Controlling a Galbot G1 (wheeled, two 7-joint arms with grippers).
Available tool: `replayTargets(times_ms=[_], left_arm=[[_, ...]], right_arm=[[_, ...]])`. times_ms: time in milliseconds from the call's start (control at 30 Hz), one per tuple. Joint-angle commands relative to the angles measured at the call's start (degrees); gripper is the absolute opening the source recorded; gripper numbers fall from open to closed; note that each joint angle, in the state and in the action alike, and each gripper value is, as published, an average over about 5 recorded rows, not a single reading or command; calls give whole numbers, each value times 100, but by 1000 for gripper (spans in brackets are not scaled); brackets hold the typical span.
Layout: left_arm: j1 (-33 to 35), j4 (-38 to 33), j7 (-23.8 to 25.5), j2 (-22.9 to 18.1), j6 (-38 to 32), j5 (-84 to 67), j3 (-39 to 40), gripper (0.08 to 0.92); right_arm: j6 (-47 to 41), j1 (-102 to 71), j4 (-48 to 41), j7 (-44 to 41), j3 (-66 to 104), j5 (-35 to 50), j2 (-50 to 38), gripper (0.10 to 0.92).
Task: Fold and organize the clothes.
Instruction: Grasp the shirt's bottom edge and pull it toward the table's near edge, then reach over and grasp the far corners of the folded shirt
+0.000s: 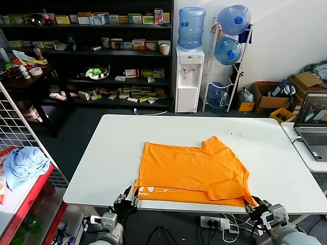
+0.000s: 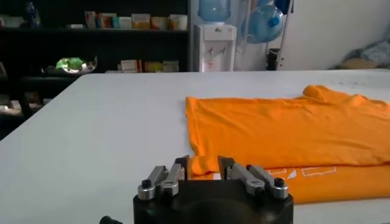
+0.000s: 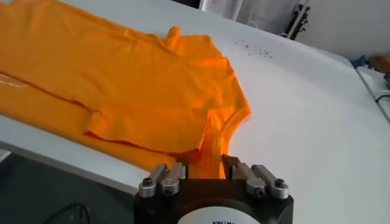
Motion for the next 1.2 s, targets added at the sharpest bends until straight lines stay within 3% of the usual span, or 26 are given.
replayTargets(times_ms=[33,267,433,867,1200], left_arm=[[-689,29,197,146,-65,60,23,485],[-2050,1070,257,250,-2,-515,397,685],[-3075,1956,276,190,170,-999,763,804],[-4686,4206,450,-646,255,-1252,1209,823],[-5147,5285,698,-1106,180,-954,1120,823]], right_arm=[[-31,409,213,192,194,724,-207,580],[28,2026,-1026,124,-321,1255,-454,773],[5,3098,-1857,-120,-944,1356,-495,820],[244,5099,-4096,-670,-1926,1076,57,823],[497,5603,-5064,-943,-2050,595,449,823]])
